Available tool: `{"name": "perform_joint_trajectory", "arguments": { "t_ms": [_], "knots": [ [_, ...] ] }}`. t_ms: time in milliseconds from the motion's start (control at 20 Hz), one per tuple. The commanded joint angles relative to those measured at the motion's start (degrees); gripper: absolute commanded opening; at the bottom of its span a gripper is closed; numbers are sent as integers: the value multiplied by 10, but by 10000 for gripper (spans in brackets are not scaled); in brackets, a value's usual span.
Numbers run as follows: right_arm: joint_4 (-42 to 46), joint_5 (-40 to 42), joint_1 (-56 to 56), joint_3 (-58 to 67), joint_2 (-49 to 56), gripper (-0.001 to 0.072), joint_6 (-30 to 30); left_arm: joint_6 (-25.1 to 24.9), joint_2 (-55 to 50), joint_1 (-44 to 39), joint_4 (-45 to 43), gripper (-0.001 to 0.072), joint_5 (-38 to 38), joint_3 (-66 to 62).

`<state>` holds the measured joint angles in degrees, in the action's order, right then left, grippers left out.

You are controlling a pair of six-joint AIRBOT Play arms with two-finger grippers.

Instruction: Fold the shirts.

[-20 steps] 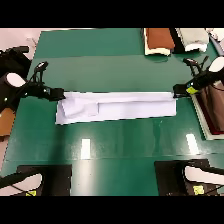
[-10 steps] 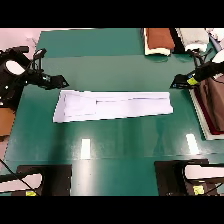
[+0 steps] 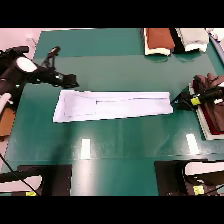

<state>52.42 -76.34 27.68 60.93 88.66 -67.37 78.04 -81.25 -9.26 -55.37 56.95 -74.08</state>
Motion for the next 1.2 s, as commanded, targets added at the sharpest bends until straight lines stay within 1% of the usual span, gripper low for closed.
{"name": "perform_joint_trajectory", "arguments": {
  "t_ms": [0, 50, 100, 150, 200, 250, 400, 650, 800, 1150],
  "knots": [
    [-92, 25, -13, -32, 39, 514, 47, 38, -31, -80, 3, 25, -52, -1],
    [-100, 33, -30, -26, 50, 426, 49, 45, -46, -105, 3, 25, -62, -1],
    [-102, 38, -49, -15, 57, 358, 50, 45, -61, -127, 3, 25, -74, -1],
    [-103, 40, -67, 2, 60, 213, 50, 45, -76, -148, 3, 25, -90, -1],
    [-103, 39, -80, 21, 58, 50, 55, 46, -92, -165, 3, 25, -100, -6],
    [-103, 37, -89, 39, 49, 21, 55, 47, -110, -178, 3, 25, -101, -16],
    [-105, 20, -105, 112, 1, 20, 50, 47, -161, -202, 3, 25, -95, -59],
    [-108, -9, -168, 229, -73, 20, -10, 57, -223, -212, 13, 25, -95, -112],
    [-108, -21, -229, 296, -80, 20, -40, 57, -244, -212, 38, 25, -96, -123],
    [-107, -3, -344, 396, -79, 20, -71, 57, -247, -210, 20, 25, -92, -124]
  ]
}}
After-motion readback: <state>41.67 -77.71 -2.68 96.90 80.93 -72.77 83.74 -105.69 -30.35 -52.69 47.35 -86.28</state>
